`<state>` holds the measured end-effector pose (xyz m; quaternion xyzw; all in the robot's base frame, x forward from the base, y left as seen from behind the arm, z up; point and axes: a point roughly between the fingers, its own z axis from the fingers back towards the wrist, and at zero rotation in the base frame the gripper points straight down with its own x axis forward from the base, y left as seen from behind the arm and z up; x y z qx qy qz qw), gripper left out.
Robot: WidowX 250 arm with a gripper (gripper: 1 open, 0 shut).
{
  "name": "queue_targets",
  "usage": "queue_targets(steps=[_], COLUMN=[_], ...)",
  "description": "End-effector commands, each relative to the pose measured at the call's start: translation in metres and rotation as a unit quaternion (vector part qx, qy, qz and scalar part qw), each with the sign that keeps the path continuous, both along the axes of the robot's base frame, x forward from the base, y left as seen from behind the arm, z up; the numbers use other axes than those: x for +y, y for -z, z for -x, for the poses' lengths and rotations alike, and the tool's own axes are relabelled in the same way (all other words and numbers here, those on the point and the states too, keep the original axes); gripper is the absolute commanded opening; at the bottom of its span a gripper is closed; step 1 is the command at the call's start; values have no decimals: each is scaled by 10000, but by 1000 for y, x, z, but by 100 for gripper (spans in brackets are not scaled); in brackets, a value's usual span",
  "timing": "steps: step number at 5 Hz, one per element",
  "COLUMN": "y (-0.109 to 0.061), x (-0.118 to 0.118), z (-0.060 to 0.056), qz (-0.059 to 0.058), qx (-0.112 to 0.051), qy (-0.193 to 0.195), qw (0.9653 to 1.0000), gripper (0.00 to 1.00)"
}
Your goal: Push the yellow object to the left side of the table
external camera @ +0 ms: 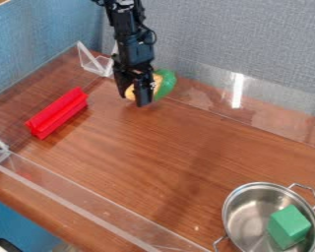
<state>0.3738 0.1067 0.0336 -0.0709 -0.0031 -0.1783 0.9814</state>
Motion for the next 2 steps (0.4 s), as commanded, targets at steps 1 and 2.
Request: queue_targets(steps=[1, 2], y=[-26, -24], x=[8, 9], z=[-10, -11], qz=[-123, -111], qx=[-403, -400], qy=[-45, -35], qw=[9991, 9991], gripper=[0, 0])
